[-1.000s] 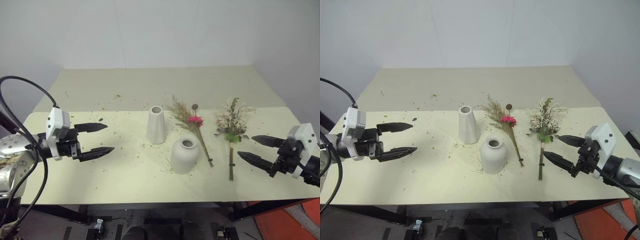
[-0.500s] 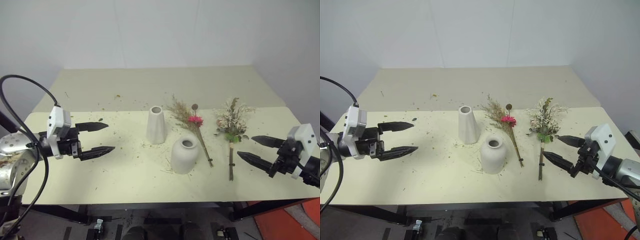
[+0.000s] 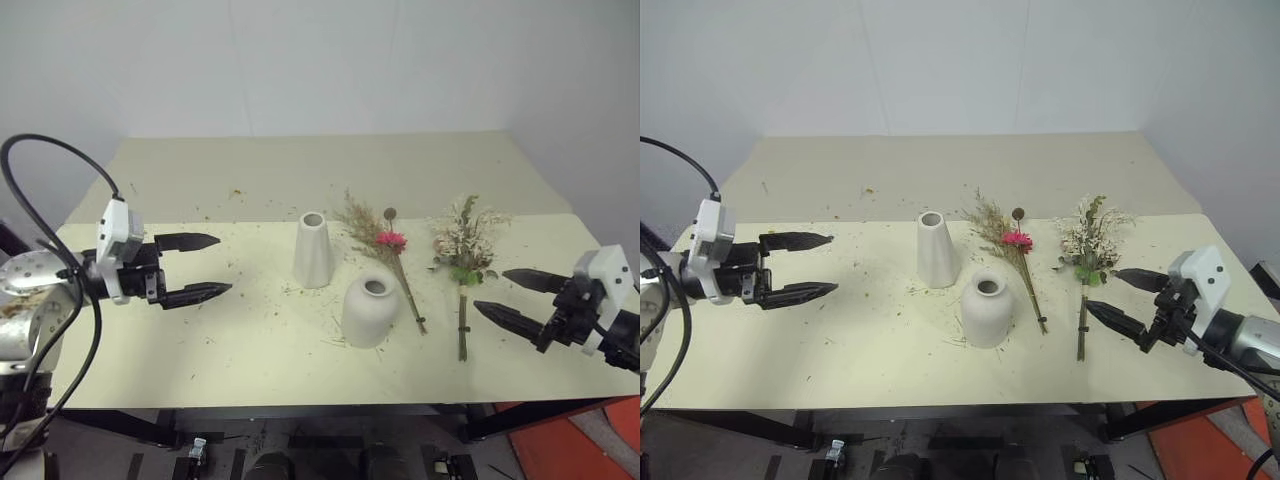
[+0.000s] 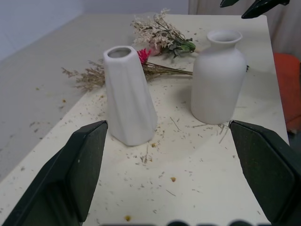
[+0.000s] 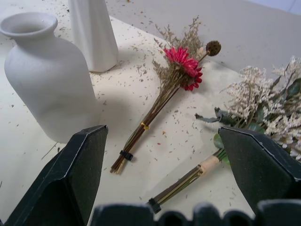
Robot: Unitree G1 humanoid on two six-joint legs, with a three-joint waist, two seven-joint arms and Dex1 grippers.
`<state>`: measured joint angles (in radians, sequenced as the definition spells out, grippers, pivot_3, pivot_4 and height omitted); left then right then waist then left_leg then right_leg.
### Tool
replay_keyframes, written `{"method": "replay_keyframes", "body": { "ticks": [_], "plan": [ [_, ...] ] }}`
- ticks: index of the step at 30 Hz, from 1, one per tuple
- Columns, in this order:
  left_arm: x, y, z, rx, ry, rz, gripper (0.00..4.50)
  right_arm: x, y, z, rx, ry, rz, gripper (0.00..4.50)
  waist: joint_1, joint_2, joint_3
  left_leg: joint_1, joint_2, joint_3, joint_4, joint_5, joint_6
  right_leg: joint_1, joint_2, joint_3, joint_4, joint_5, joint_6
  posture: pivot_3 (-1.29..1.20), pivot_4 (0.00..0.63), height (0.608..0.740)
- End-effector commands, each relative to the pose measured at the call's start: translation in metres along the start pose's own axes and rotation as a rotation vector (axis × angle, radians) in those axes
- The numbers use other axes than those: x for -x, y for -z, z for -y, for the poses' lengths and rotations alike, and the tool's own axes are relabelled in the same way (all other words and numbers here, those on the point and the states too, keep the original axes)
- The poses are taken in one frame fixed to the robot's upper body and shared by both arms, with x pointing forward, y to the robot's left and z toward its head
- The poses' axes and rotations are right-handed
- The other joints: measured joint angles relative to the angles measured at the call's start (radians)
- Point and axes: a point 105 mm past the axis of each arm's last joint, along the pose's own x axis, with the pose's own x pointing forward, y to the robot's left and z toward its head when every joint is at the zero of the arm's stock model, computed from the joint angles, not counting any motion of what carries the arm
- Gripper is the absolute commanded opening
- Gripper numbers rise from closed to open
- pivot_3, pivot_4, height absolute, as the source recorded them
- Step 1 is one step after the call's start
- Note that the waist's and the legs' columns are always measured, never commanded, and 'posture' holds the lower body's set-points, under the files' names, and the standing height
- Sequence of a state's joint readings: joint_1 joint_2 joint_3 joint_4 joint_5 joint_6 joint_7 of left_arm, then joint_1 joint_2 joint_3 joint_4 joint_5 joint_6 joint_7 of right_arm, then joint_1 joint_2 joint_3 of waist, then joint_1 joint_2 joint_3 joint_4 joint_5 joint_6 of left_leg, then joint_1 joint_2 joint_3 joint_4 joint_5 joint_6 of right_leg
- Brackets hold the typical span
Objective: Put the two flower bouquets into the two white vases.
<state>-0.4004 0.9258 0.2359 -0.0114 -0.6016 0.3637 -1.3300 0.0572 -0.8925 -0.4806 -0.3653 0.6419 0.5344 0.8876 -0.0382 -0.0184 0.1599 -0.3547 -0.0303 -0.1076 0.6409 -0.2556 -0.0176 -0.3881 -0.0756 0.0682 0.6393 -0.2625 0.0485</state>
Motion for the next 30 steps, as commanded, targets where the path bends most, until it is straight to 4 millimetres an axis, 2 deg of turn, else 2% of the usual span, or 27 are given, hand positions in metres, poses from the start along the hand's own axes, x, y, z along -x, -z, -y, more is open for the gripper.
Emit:
{"method": "replay_keyframes", "body": {
  "ticks": [1,4,11,17,22,30],
  "plan": [
    [-0.001,-0.007,-0.002,-0.046,0.015,0.010,4.50,-0.001,-0.012,-0.002,0.066,0.021,0.014,4.49,-0.001,0.000,0.000,0.000,0.000,0.000,0.000,0.000,0.000,0.000,0.000,0.000,0.000,0.000,0.000,0.00,0.150,0.740],
    [-0.004,-0.009,-0.004,-0.053,0.023,0.016,4.50,-0.005,-0.015,0.003,0.099,0.083,-0.010,4.49,-0.002,0.000,0.000,0.000,0.000,0.000,0.000,0.000,0.000,0.000,0.000,0.000,0.000,0.000,0.000,0.00,0.150,0.740],
    [-0.015,-0.021,-0.006,-0.077,0.074,0.063,4.50,-0.013,-0.023,0.014,0.056,0.175,-0.123,4.49,-0.001,0.000,0.000,0.000,0.000,0.000,0.000,0.000,0.001,0.000,0.000,0.000,0.001,0.000,0.000,0.00,0.150,0.740],
    [-0.022,-0.035,-0.002,-0.097,0.119,0.115,4.50,-0.024,-0.023,0.018,-0.132,0.232,-0.224,4.49,-0.004,0.000,0.000,-0.001,0.000,0.000,0.001,-0.001,0.002,-0.001,0.000,0.000,0.000,0.000,0.000,0.00,0.150,0.740],
    [-0.024,-0.031,-0.003,-0.092,0.107,0.117,4.50,-0.033,-0.015,0.041,-0.328,0.371,-0.372,4.49,-0.006,0.000,0.000,0.000,0.000,0.000,0.001,-0.001,0.002,-0.001,0.000,0.000,0.001,0.000,0.000,0.00,0.150,0.740],
    [-0.034,-0.036,-0.004,-0.095,0.124,0.144,4.50,-0.050,-0.002,0.050,-0.417,0.388,-0.530,4.49,0.001,0.000,0.000,-0.011,-0.002,0.000,0.003,-0.001,0.002,-0.011,-0.002,0.000,0.001,0.000,0.000,0.00,0.150,0.740]
  ]
}}
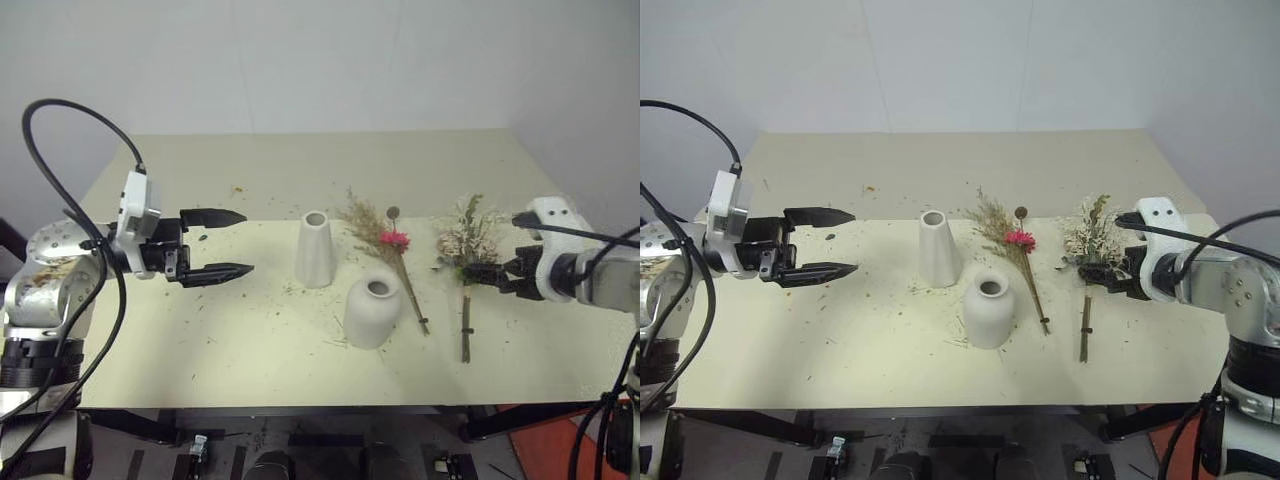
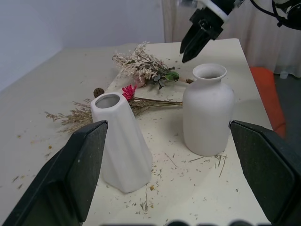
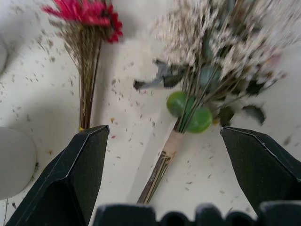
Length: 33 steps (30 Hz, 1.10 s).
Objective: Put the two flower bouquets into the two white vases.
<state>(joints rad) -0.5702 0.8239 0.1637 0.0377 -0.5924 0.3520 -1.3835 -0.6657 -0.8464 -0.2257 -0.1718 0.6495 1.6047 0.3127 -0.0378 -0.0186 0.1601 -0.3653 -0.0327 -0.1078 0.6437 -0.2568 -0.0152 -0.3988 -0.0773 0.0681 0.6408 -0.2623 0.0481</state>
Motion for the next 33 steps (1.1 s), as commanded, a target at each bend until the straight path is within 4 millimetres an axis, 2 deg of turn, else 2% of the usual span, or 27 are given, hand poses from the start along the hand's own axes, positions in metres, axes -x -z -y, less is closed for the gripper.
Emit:
{"method": "replay_keyframes", "body": {
  "ticks": [1,10,18,22,29,32,33],
  "plan": [
    [-0.008,-0.013,-0.002,-0.040,0.016,0.031,4.50,-0.005,-0.005,0.004,-0.002,0.043,-0.028,4.49,0.000,0.000,0.000,-0.002,0.000,0.000,0.000,0.000,0.000,-0.002,0.000,0.000,0.001,0.000,0.000,0.00,0.150,0.740],
    [-0.015,-0.013,-0.002,-0.043,0.050,0.052,4.50,-0.037,0.001,0.010,-0.030,0.094,-0.121,4.49,-0.010,0.000,0.000,-0.003,0.000,0.000,0.000,0.000,0.000,-0.005,0.001,0.000,0.003,0.000,0.000,0.00,0.150,0.740],
    [-0.016,-0.013,-0.002,-0.050,0.078,0.049,4.50,-0.065,0.010,-0.002,0.018,0.066,-0.156,4.49,-0.009,0.000,0.000,-0.003,0.000,0.000,0.000,0.000,0.000,-0.005,0.001,0.000,0.003,0.000,0.000,0.00,0.150,0.740],
    [-0.013,-0.013,-0.001,-0.052,0.093,0.033,4.50,-0.071,0.014,0.002,0.014,0.070,-0.159,3.66,-0.009,0.000,0.000,-0.003,0.000,0.000,0.001,0.000,0.000,-0.005,0.001,0.000,0.003,0.000,0.000,0.00,0.150,0.740],
    [-0.009,-0.013,-0.002,-0.059,0.101,0.013,4.50,-0.074,0.014,0.006,0.013,0.081,-0.148,1.26,-0.018,0.000,0.000,-0.002,0.001,0.000,0.001,0.000,0.000,-0.005,0.001,0.000,0.005,0.000,0.000,0.00,0.150,0.740],
    [-0.009,-0.013,-0.002,-0.059,0.103,0.012,4.50,-0.072,0.009,0.010,-0.005,0.094,-0.126,0.35,-0.024,0.000,0.000,-0.002,0.000,0.000,0.001,0.000,0.000,-0.005,0.001,0.000,0.005,0.000,0.000,0.00,0.150,0.740],
    [-0.009,-0.012,-0.002,-0.059,0.104,0.012,4.50,-0.072,0.008,0.012,-0.017,0.096,-0.120,0.25,-0.026,0.000,0.000,-0.002,0.000,0.000,0.001,0.000,0.000,-0.005,0.001,0.000,0.005,0.000,0.000,0.00,0.150,0.740]
  ]
}}
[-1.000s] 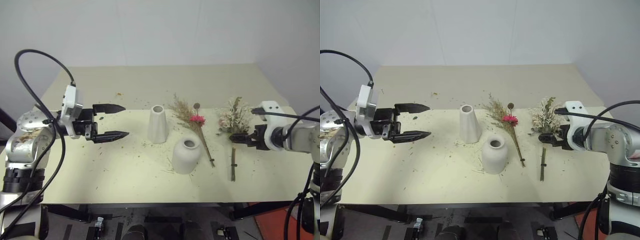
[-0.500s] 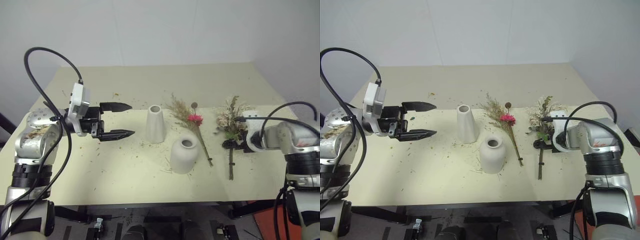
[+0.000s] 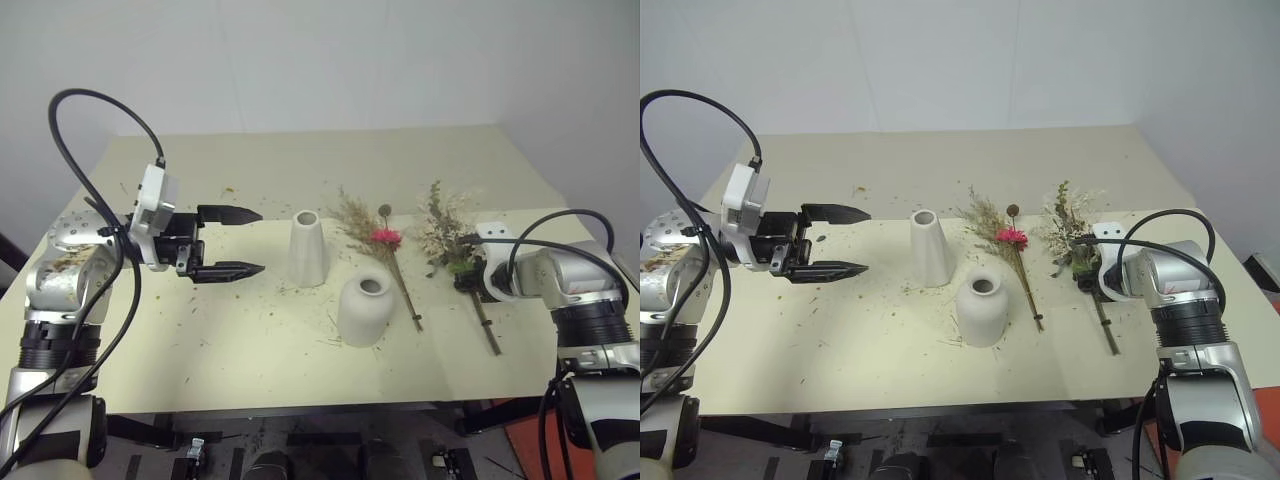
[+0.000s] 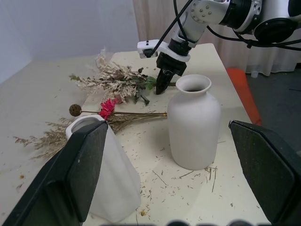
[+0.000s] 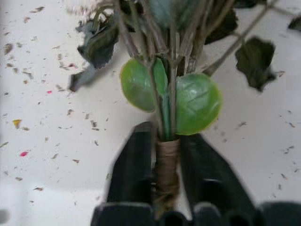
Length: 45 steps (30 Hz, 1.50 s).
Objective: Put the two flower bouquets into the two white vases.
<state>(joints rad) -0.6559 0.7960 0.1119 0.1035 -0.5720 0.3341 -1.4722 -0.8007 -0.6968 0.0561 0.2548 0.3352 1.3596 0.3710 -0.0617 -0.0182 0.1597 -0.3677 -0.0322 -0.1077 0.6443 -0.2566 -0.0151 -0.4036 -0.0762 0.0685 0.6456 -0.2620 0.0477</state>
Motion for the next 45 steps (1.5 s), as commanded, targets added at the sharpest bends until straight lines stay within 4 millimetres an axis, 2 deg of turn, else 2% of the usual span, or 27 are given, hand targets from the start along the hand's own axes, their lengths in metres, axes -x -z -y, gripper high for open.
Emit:
{"method": "replay_keyframes", "body": {
  "ticks": [1,6,9,15,19,22,26,30,35,39,45],
  "plan": [
    [0.003,-0.008,-0.002,-0.046,0.000,-0.005,4.50,0.003,-0.008,0.004,-0.037,-0.001,0.036,0.25,-0.004,0.000,0.000,0.000,0.000,0.000,0.000,0.000,0.000,0.000,0.000,0.000,0.000,0.000,0.000,0.00,0.150,0.740],
    [0.003,-0.008,-0.001,-0.042,0.003,-0.008,4.50,0.014,-0.029,0.013,-0.110,0.011,0.188,0.25,-0.007,0.000,0.000,0.000,0.000,0.000,0.000,0.000,0.000,0.000,0.000,0.000,0.001,0.000,0.000,0.00,0.150,0.740],
    [0.003,-0.006,-0.001,-0.036,0.004,-0.013,4.50,0.027,-0.046,0.014,-0.088,0.021,0.331,0.25,-0.006,0.000,0.000,0.000,0.000,0.000,0.000,0.000,0.000,-0.001,0.000,0.000,0.002,0.000,0.000,0.00,0.150,0.740],
    [-0.002,-0.008,-0.004,-0.033,-0.013,-0.013,4.50,0.056,-0.073,0.002,0.023,0.011,0.641,0.25,-0.006,0.000,0.000,-0.001,0.000,0.000,0.000,0.000,0.000,-0.001,0.000,0.000,0.002,0.000,0.000,0.00,0.150,0.740],
    [-0.004,-0.007,-0.004,-0.026,-0.013,-0.019,4.50,0.079,-0.093,-0.005,-0.032,-0.046,0.812,0.25,-0.007,0.000,0.000,0.000,0.000,0.000,0.000,0.000,0.000,-0.001,0.000,0.000,0.002,0.000,0.000,0.00,0.150,0.740],
    [-0.004,-0.006,-0.005,-0.014,-0.017,-0.033,4.50,0.103,-0.108,-0.017,-0.050,-0.142,0.955,0.25,-0.007,0.000,0.000,0.000,0.000,0.000,0.000,0.000,0.000,-0.001,0.000,0.000,0.002,0.000,0.000,0.00,0.150,0.740],
    [-0.006,-0.002,-0.009,-0.004,-0.050,-0.079,4.50,0.139,-0.127,-0.044,-0.018,-0.305,1.126,0.25,-0.008,0.000,0.000,0.000,0.000,0.000,-0.001,0.000,0.000,-0.001,0.000,0.000,0.003,0.000,0.000,0.00,0.150,0.740],
    [-0.007,0.003,-0.021,-0.021,-0.130,-0.142,4.50,0.157,-0.145,-0.079,0.056,-0.421,1.207,0.25,-0.008,0.000,0.000,0.000,0.000,0.000,-0.001,0.000,0.000,-0.001,0.000,0.000,0.003,0.000,0.000,0.00,0.150,0.740],
    [-0.004,0.008,-0.034,-0.027,-0.227,-0.207,4.50,0.159,-0.169,-0.122,0.137,-0.518,1.268,0.25,-0.011,0.001,-0.001,0.001,0.000,0.000,-0.001,0.000,0.000,-0.001,0.001,0.000,0.003,0.000,0.000,0.00,0.150,0.740],
    [-0.003,0.010,-0.036,-0.011,-0.276,-0.228,4.50,0.161,-0.182,-0.151,0.166,-0.595,1.300,0.25,-0.009,0.001,-0.001,0.000,0.000,0.000,-0.001,0.000,0.000,-0.002,0.000,0.000,0.005,0.000,0.000,0.00,0.150,0.740],
    [0.004,0.007,-0.031,0.027,-0.324,-0.208,4.50,0.165,-0.188,-0.193,0.203,-0.720,1.330,0.25,-0.010,0.001,-0.001,-0.001,0.000,-0.001,-0.001,0.000,0.000,-0.007,-0.001,0.000,0.010,0.000,0.000,0.00,0.150,0.740]
  ]
}}
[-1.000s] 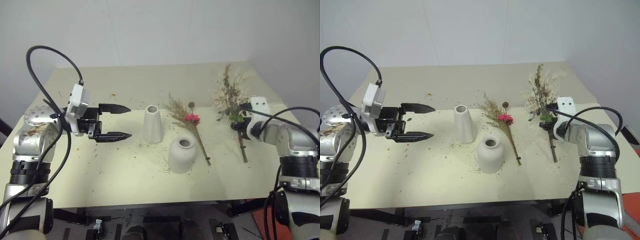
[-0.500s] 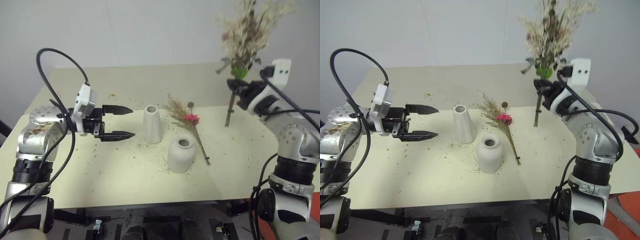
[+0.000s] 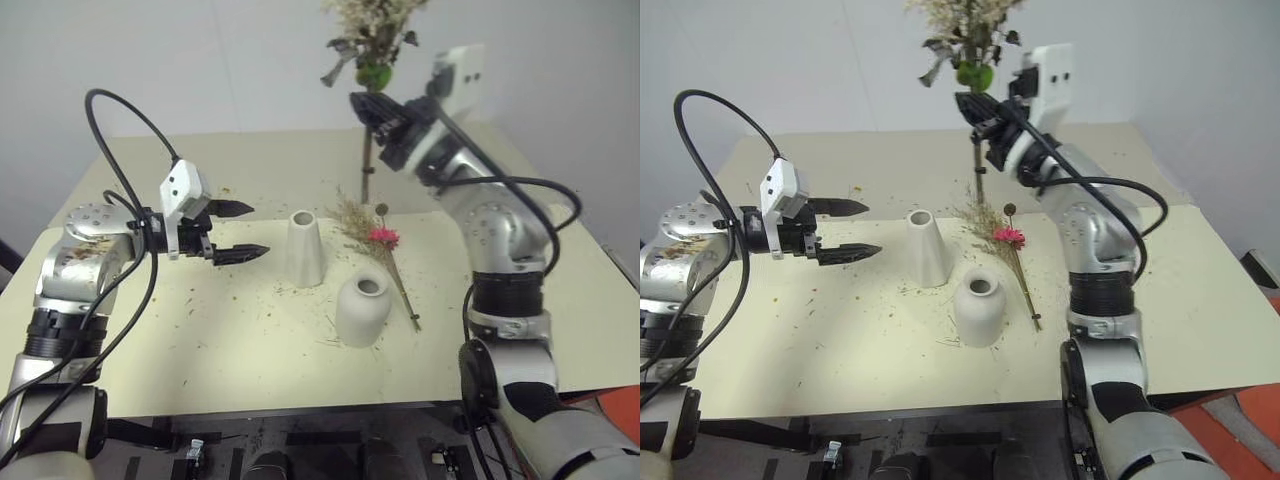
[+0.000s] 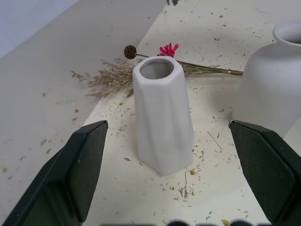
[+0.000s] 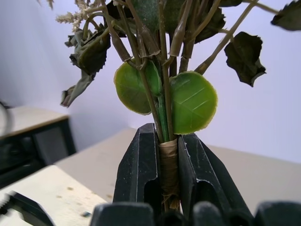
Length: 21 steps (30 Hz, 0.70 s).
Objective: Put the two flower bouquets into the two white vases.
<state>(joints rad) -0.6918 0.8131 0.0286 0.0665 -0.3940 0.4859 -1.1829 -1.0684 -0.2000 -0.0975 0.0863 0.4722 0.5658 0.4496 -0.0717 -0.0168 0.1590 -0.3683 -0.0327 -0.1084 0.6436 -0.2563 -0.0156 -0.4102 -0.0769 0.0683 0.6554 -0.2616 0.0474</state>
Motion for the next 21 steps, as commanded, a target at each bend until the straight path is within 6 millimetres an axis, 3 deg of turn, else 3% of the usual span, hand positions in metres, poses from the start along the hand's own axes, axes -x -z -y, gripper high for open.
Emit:
{"method": "replay_keyframes", "body": {
  "ticks": [1,9,21],
  "plan": [
    [0.015,-0.013,-0.002,-0.025,-0.049,0.036,4.50,-0.013,-0.019,-0.019,0.028,-0.075,0.086,0.25,0.000,0.000,0.000,0.000,0.000,0.000,0.000,0.000,0.000,-0.001,0.000,0.000,0.001,0.000,0.000,0.00,0.150,0.740],
    [0.023,-0.016,0.003,-0.018,-0.065,0.045,4.50,-0.033,-0.005,-0.039,-0.033,-0.134,0.096,0.25,0.000,0.000,0.000,0.000,0.000,0.000,0.000,0.001,-0.001,-0.002,0.000,0.000,0.002,0.001,-0.001,0.00,0.150,0.740],
    [0.024,-0.019,0.004,-0.022,-0.060,0.058,4.50,-0.046,0.020,-0.040,-0.087,-0.105,0.071,0.25,-0.004,0.001,0.000,-0.001,0.001,0.001,-0.001,0.002,-0.004,-0.010,0.000,0.000,0.008,0.001,-0.002,0.00,0.150,0.740]
  ]
}}
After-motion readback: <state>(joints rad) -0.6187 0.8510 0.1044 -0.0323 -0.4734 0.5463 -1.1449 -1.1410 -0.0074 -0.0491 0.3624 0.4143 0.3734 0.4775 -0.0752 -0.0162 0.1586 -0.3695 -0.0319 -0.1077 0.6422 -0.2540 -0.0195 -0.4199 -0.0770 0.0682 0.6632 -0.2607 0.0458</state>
